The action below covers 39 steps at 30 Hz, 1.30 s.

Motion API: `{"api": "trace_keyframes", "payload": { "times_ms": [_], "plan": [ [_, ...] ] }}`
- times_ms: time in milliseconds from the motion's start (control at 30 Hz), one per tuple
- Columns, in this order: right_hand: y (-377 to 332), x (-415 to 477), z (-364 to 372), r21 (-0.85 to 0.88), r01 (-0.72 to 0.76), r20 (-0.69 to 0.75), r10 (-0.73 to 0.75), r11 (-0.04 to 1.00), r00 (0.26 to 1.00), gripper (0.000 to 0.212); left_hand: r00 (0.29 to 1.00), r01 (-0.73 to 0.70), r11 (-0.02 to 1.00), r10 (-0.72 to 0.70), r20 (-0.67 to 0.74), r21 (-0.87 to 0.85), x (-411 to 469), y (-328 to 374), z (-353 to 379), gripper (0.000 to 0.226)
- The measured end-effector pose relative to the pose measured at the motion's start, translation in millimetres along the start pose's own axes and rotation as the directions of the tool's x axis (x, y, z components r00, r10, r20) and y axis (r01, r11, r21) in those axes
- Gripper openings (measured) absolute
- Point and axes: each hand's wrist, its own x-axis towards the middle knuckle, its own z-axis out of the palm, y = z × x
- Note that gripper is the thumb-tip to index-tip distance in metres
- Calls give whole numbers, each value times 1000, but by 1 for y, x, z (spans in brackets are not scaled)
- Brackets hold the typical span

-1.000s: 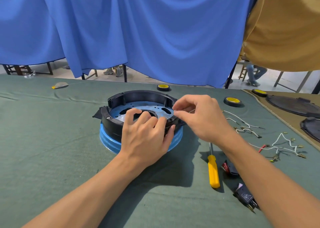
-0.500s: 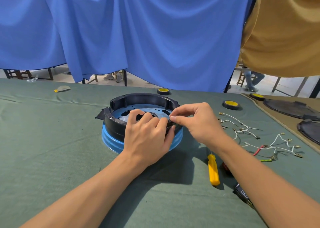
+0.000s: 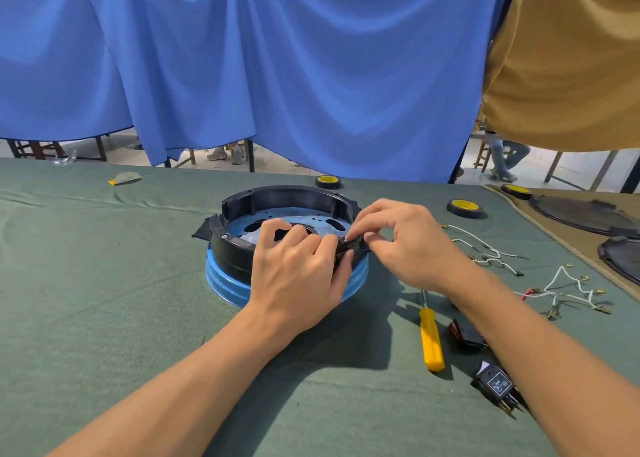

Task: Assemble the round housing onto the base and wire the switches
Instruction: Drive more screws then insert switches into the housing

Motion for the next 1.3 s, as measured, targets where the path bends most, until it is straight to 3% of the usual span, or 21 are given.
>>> {"api": "trace_keyframes", "payload": {
  "times_ms": [200,300,400,467,567,667,833,1000,1067,1100,1167,1233,1300],
  "plan": [
    [-6,2,-5,-241,63,135,-31,968,990,27,1000,1,1000,-1,11,1,0,0,-2,32],
    [-3,1,-11,-165,51,188,-19,985,982,28,1000,-10,1000,10,-4,-5,-2,0,-2,24],
    [15,1,-24,-58,-114,-37,112,992,993,27,999,-40,999,39,-29,-23,-2,1,-2,17],
    [35,-1,-36,-98,-278,-124,265,956,956,25,998,-47,998,46,-43,-35,-1,2,-2,13],
    [59,-7,-38,-269,-413,15,433,870,901,21,998,-37,998,35,-45,-45,-2,4,-3,11],
    [67,-9,-23,-359,-437,77,492,825,867,10,999,-36,998,35,-23,-52,-2,5,-4,11],
    [73,-9,0,-471,-396,47,471,788,881,14,999,-22,999,24,47,-50,-2,6,-9,17],
    [62,-10,1,-528,-427,62,535,734,842,19,969,-39,999,41,244,-13,-3,7,-18,50],
    [54,-9,-7,-457,-479,68,567,750,821,8,955,-38,999,37,293,-4,-2,7,-20,58],
    [49,-9,-12,-361,-523,66,581,772,811,12,954,-42,999,41,298,-1,-2,7,-21,59],
    [32,-6,-22,31,-624,118,617,781,778,21,951,-56,998,55,304,-4,0,8,-21,59],
    [13,-3,-25,483,-657,292,601,578,744,22,948,-70,998,67,312,0,1,7,-20,58],
    [-4,0,-21,692,-652,413,571,309,710,22,945,-86,996,78,318,13,1,6,-21,55]
  ]
}}
